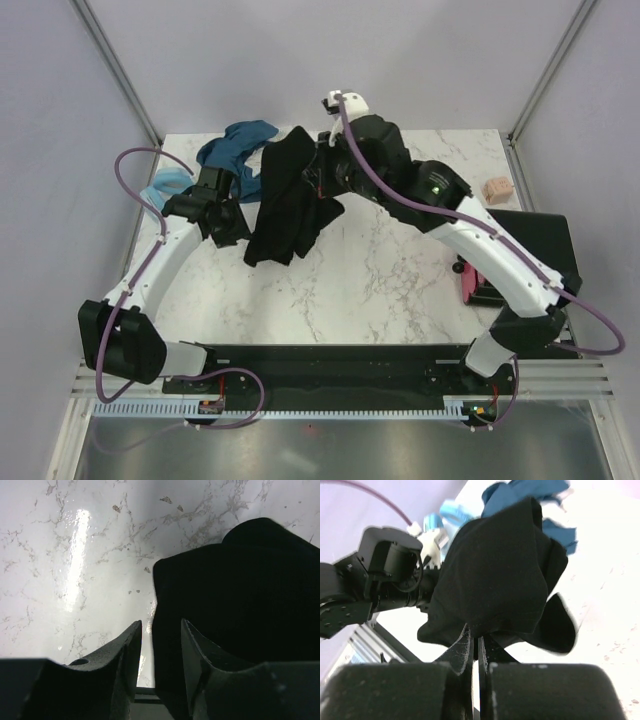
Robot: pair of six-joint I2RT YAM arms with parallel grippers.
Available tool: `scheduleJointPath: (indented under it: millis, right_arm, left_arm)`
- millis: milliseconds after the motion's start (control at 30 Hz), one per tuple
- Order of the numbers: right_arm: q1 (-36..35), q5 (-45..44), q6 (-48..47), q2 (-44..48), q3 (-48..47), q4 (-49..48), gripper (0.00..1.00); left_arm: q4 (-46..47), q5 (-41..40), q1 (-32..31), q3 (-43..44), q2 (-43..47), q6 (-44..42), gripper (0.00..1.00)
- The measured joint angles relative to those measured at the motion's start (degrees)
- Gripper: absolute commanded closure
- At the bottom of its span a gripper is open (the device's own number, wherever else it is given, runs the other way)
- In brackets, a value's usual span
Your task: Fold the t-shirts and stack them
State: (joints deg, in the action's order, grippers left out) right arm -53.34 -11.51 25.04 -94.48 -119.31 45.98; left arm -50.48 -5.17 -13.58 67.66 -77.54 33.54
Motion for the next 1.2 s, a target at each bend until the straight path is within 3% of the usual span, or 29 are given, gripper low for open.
scheduleJointPath:
  millis: [200, 467, 567, 633, 733, 967, 1033, 1200]
  right_arm:
    - [0.17, -2.54, 1.68, 7.54, 7.06, 1.11, 1.0]
    - [0.31, 1.68, 10.32, 8.85, 40.63, 8.35, 0.96]
    - [-0.92, 5.09, 12.59, 5.95, 46.36, 11.82, 0.85]
    - [-2.78, 6.75, 12.85, 5.22, 46.1, 12.37, 0.69]
    - [-4.96, 8.85, 12.04, 3.39, 41.88, 14.23, 0.54]
    - [-6.43, 12.15, 9.4, 1.05, 31.87, 19.39, 0.5]
    - [-6.45, 11.26, 9.42, 1.53, 29.11, 21.73, 0.42]
    - [-5.95, 5.55, 9.84, 6.03, 18.62, 26.32, 0.45]
  left_arm:
    - [-0.11, 0.15, 0.0, 0.33, 0.63, 0.0, 0.55]
    - [-0.13, 0.17, 0.0, 0.57, 0.66, 0.02, 0.55]
    - [-0.13, 0.17, 0.0, 0.57, 0.66, 0.02, 0.56]
    - [-0.13, 0.17, 0.0, 0.57, 0.63, 0.02, 0.56]
    - [-0.13, 0.15, 0.0, 0.57, 0.57, 0.02, 0.56]
    - [-0.13, 0.09, 0.0, 1.29, -0.61, 0.02, 0.56]
    - [-0.07, 0.11, 0.0, 1.7, -1.31, 0.02, 0.56]
    - [0.0, 0.17, 0.0, 2.82, -3.17, 0.02, 0.57]
